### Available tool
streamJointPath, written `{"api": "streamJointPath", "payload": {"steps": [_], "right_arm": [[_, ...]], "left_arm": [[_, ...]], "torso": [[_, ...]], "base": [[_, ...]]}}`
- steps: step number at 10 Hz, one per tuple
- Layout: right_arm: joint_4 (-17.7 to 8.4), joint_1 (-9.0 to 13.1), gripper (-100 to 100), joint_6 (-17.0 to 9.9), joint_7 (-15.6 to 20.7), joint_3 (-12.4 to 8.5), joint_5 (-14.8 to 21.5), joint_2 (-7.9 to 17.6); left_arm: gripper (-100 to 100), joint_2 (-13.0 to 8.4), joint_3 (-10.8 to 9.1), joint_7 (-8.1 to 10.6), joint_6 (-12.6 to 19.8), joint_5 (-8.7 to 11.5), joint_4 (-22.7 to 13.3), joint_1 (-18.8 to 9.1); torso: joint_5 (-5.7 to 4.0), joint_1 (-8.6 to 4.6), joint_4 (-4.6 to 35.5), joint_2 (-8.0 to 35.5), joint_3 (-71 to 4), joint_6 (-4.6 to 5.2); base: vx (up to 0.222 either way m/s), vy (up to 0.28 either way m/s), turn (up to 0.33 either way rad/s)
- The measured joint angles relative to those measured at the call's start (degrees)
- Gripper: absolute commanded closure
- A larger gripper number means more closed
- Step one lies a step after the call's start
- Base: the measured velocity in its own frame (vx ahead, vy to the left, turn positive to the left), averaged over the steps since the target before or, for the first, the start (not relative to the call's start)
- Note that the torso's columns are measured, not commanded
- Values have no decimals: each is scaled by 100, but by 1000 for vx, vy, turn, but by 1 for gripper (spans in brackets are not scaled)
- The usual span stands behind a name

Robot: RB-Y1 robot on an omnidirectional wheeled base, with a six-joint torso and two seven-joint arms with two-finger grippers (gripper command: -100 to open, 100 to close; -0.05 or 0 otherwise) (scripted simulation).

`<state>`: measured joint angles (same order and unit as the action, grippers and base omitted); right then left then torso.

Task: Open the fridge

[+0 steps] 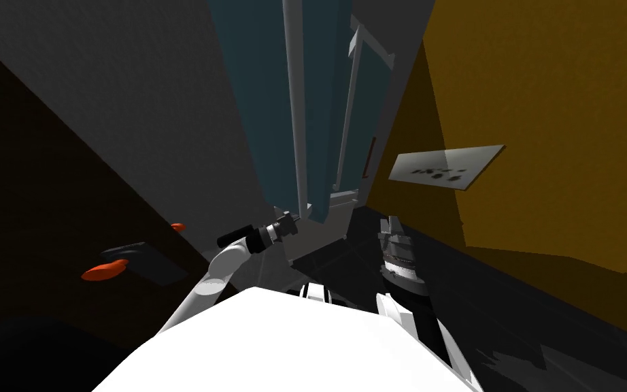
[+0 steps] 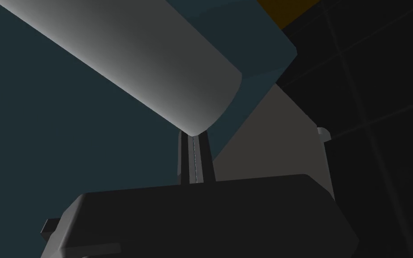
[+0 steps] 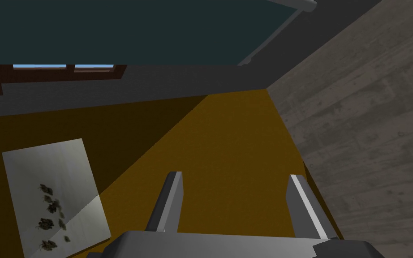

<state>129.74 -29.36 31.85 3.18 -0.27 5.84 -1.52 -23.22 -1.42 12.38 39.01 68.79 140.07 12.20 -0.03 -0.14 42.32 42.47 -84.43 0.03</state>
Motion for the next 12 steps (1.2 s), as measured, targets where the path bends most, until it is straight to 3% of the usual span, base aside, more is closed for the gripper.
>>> {"api": "streamJointPath", "payload": {"steps": [1,6,12], "right_arm": [[0,-1,0,0,0,0,0,0],[0,-1,0,0,0,0,0,0],[0,-1,0,0,0,0,0,0]], "left_arm": [[100,-13,-6,-23,17,137,-19,1],[100,-309,-120,-489,57,970,-255,-109],[100,-615,-227,-950,125,1827,-502,-235]], "torso": [[-6,-14,3,-11,-9,1],[-1,4,9,10,4,0],[-5,-1,24,25,10,-1]], "base": [[-39,48,-34],[-49,51,-19],[-50,52,-22]]}}
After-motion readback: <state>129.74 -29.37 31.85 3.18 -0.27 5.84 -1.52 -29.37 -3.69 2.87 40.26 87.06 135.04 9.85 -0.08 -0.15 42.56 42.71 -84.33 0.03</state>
